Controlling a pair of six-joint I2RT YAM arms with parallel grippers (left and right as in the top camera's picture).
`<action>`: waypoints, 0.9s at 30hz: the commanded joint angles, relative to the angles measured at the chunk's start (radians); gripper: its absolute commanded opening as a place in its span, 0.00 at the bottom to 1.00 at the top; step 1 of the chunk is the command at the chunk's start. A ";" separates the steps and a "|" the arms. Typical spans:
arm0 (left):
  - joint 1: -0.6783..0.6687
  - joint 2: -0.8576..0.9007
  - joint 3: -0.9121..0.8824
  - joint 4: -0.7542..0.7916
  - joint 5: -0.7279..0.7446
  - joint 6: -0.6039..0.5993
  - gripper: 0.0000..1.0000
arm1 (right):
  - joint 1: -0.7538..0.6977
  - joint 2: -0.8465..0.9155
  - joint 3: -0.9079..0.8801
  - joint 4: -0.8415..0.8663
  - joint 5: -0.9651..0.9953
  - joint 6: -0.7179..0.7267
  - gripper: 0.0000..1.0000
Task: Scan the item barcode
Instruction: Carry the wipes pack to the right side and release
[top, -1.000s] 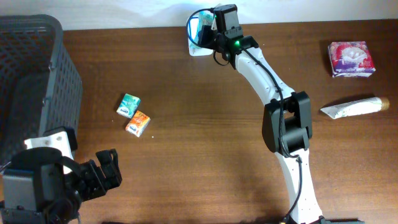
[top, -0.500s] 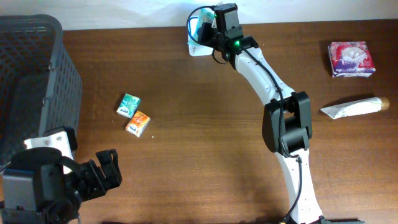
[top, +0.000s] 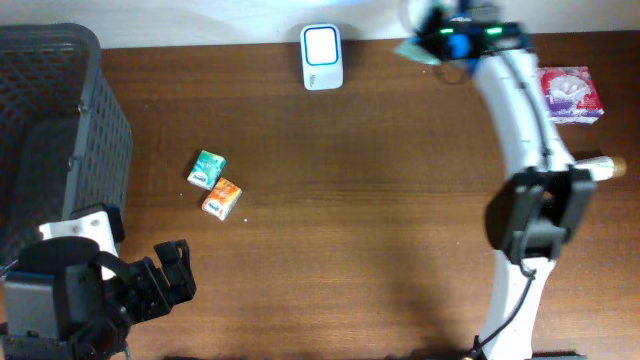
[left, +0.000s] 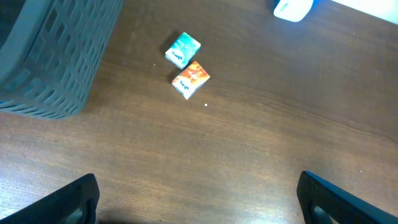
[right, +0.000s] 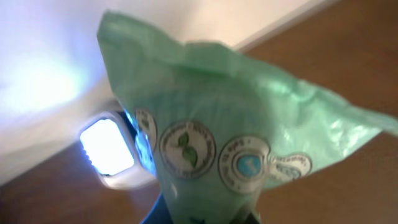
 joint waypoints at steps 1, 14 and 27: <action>0.002 -0.001 0.001 0.002 -0.011 -0.005 0.99 | -0.156 -0.016 -0.003 -0.162 0.058 -0.002 0.04; 0.002 -0.001 0.001 0.002 -0.011 -0.005 0.99 | -0.443 -0.016 -0.137 -0.293 0.223 -0.010 0.34; 0.002 -0.001 0.001 0.002 -0.011 -0.005 0.99 | -0.344 -0.055 -0.176 -0.262 -0.232 -0.173 0.71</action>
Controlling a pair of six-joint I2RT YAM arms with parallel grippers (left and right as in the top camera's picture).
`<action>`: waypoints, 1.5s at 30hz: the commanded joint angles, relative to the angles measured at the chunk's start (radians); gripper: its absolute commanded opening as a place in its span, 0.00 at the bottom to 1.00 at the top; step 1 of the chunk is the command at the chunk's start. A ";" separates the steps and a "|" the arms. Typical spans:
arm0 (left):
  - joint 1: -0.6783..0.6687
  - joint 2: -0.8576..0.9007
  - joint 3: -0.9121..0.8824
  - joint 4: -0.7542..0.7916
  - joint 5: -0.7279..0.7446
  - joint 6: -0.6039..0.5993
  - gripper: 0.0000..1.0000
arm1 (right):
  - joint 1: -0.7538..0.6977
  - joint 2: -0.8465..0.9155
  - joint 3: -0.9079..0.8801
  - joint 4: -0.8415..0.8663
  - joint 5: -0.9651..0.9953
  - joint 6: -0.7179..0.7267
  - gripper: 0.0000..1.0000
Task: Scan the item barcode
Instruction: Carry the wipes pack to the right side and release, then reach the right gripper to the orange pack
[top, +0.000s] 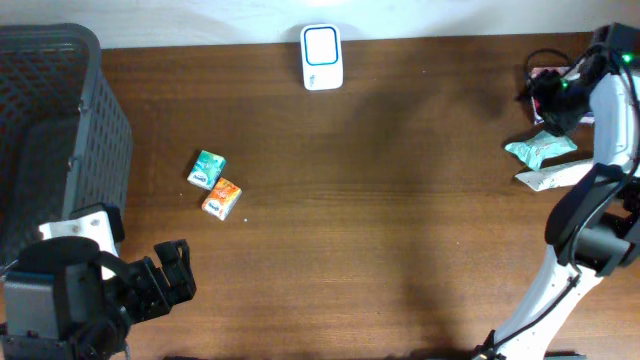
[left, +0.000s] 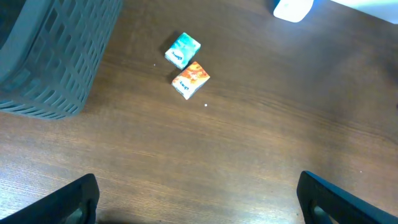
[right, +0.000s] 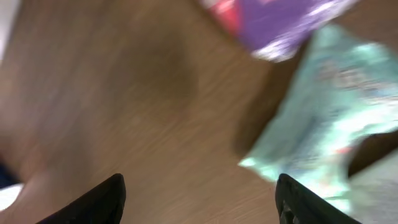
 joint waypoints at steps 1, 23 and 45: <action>0.002 -0.001 0.001 0.002 -0.011 -0.005 0.99 | 0.079 -0.057 -0.004 -0.002 -0.131 -0.036 0.72; 0.002 -0.001 0.001 0.002 -0.011 -0.005 0.99 | 1.084 -0.072 -0.375 0.616 -0.089 0.457 0.72; 0.002 -0.001 0.001 0.002 -0.011 -0.005 0.99 | 1.231 0.093 -0.376 0.790 0.065 0.756 0.63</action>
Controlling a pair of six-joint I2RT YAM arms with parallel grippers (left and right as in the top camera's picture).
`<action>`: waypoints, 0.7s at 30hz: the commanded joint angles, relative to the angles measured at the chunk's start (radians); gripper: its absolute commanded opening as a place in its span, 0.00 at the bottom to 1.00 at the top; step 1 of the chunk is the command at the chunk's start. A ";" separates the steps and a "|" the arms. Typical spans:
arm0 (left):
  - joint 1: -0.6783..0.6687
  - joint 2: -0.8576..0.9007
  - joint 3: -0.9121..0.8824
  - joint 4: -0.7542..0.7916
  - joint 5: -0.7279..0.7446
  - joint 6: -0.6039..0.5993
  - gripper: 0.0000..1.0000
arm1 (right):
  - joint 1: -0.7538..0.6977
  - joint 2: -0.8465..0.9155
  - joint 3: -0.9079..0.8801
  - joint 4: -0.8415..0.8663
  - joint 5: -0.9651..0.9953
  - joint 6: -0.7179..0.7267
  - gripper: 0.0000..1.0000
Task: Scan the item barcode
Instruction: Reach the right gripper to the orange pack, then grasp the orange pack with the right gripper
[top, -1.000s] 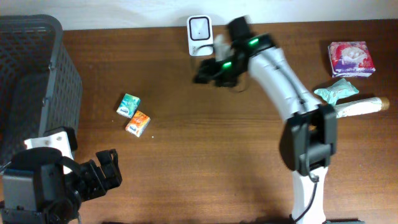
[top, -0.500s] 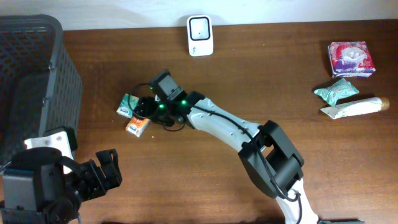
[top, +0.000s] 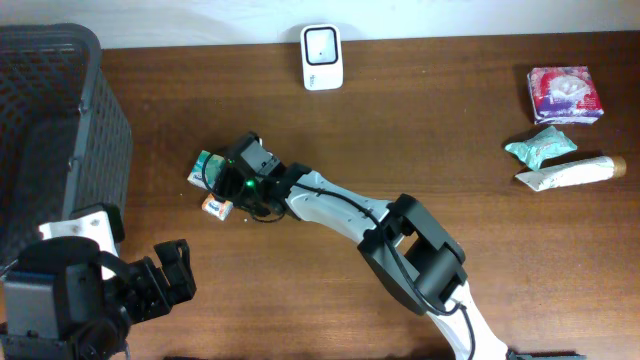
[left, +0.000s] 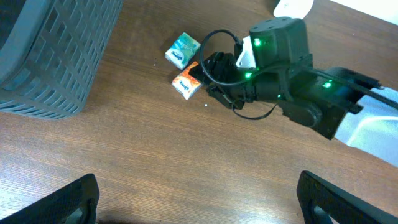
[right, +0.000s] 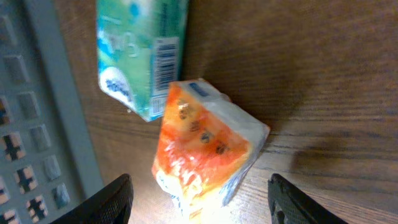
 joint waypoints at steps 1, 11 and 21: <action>0.002 -0.001 0.001 0.002 -0.011 -0.005 0.99 | 0.013 0.044 -0.003 0.023 0.039 0.072 0.63; 0.002 -0.001 0.001 0.002 -0.011 -0.005 0.99 | 0.007 0.048 -0.003 0.040 0.042 0.051 0.17; 0.002 -0.001 0.001 0.002 -0.011 -0.005 0.99 | -0.238 -0.030 -0.003 -0.166 -0.401 -0.555 0.04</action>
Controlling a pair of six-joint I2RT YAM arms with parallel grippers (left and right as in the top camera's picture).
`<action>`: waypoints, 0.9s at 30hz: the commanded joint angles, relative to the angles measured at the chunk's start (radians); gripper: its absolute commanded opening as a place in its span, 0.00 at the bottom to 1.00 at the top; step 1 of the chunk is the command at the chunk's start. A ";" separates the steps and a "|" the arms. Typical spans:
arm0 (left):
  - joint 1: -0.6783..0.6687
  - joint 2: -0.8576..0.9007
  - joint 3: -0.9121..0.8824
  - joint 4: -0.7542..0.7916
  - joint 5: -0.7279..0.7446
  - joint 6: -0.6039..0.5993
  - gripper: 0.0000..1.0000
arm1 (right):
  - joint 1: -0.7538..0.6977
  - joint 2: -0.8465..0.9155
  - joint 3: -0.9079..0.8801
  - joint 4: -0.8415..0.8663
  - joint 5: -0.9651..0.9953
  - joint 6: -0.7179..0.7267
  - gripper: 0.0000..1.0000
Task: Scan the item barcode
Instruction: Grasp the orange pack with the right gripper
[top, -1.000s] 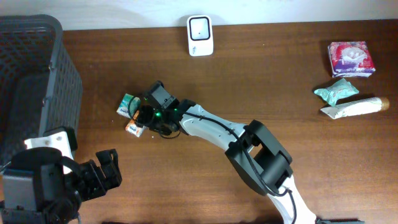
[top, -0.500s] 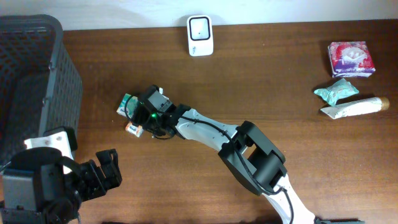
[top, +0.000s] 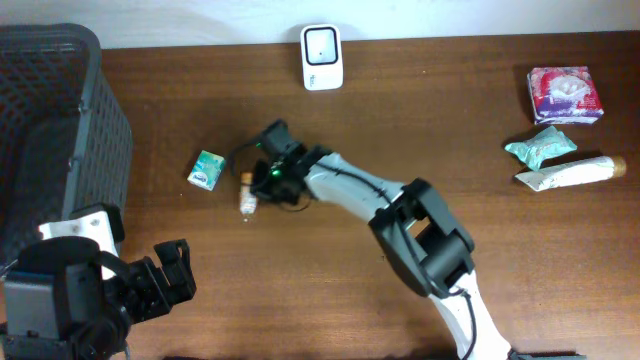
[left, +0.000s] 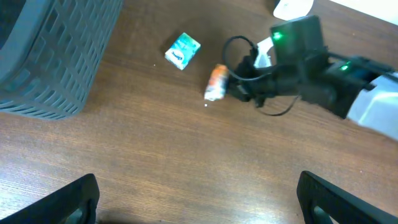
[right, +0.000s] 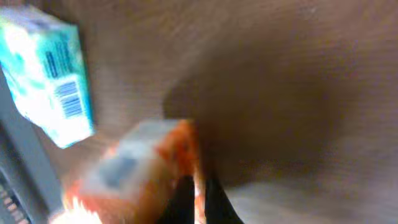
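Note:
A white barcode scanner (top: 322, 56) stands at the table's back edge. My right gripper (top: 256, 188) is shut on the edge of a small orange packet (top: 247, 196), which is tilted up beside a teal packet (top: 207, 168). The right wrist view is blurred; it shows the dark fingertips (right: 214, 202) pinched on the orange packet (right: 137, 168), with the teal packet (right: 46, 74) and its barcode at the upper left. My left gripper (left: 199, 199) hangs open over bare wood at the front left. From there the orange packet (left: 216, 82) and teal packet (left: 183, 50) show ahead.
A dark grey mesh basket (top: 50, 130) fills the left side. At the far right lie a purple packet (top: 566, 94), a green pouch (top: 541, 147) and a tube (top: 565, 174). The right arm stretches across the middle of the table.
My right gripper was open around the orange packet lying against the teal one. Now it is shut on it, and the packet is tipped up and a little to the right, apart from the teal packet.
My right gripper first held the green pouch near the scanner. Then the pouch lay at the far right by the tube with the gripper open over it. Later the gripper was open at the orange packet, and now grips it. The left arm stayed still.

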 joint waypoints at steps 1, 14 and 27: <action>0.002 -0.001 0.001 0.002 -0.011 -0.005 0.99 | -0.116 -0.063 -0.006 -0.023 -0.345 -0.404 0.04; 0.002 -0.001 0.001 0.002 -0.011 -0.005 0.99 | -0.198 -0.077 -0.006 -0.309 -0.411 -0.676 0.35; 0.002 -0.001 0.001 0.002 -0.011 -0.005 0.99 | 0.048 -0.069 0.209 -0.336 0.198 -0.548 0.35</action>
